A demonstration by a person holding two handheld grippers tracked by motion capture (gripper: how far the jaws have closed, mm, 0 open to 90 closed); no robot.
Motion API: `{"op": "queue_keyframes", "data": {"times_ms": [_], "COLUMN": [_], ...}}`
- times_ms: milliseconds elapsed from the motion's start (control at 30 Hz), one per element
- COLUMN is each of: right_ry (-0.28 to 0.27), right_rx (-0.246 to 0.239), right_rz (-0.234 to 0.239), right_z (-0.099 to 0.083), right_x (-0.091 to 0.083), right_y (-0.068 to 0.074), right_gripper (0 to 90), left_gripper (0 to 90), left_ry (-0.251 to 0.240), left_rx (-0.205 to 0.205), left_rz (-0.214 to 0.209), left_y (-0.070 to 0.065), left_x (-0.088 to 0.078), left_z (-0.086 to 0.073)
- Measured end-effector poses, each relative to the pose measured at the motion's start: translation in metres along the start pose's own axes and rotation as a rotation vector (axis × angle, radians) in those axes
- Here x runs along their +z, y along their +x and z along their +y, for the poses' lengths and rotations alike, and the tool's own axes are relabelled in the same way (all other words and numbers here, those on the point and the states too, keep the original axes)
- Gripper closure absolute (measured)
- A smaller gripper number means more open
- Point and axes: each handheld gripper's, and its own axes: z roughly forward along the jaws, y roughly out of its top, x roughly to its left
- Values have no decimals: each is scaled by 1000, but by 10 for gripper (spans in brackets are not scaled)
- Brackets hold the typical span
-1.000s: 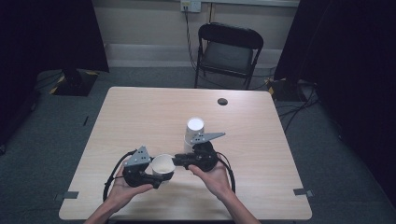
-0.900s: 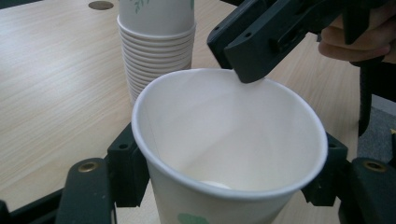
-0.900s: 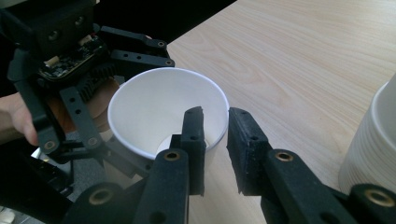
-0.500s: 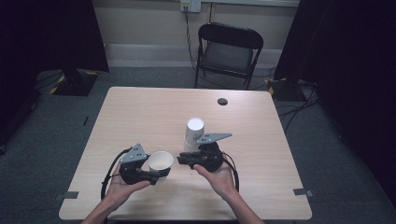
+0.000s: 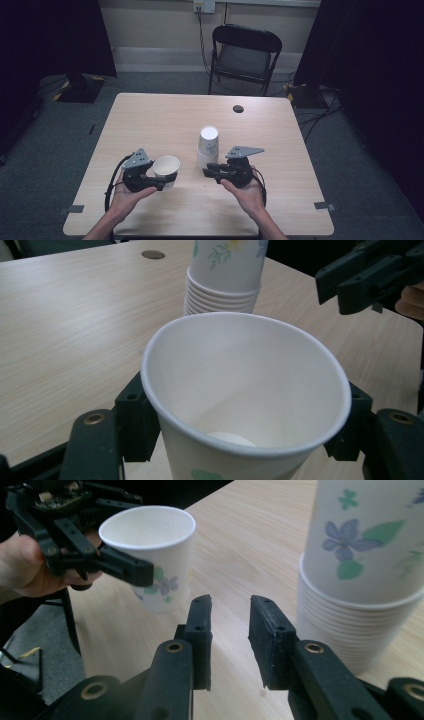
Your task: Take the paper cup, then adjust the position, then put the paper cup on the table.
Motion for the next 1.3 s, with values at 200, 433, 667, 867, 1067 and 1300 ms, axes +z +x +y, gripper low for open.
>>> {"op": "queue_keyframes", "data": {"times_ms": [200,433,667,867,1067,1300], "right_ry": [-14,-25,-7,14,9,30], "right_rx": [6,15,19,12,42,58], "right_rz": [-35,-64,-126,-170,-213,-242], "right_z": [-5,-13,-26,-35,-44,-51], "right_x": [-9,-16,-23,-30,-34,-33], "right_y": [-5,-10,-21,-28,-39,-52], "right_gripper": [664,638,530,479,435,408], "left_gripper": [315,315,315,316,317,315], "left_ry": [-16,-35,-32,-20,-20,10], "left_rx": [-7,-29,-36,-41,-29,-79], "left_rz": [32,89,129,166,203,247], "left_y": [10,22,33,44,56,82], "left_x": [-5,-12,-11,-8,0,16], "left_z": [5,8,10,13,17,7]}}
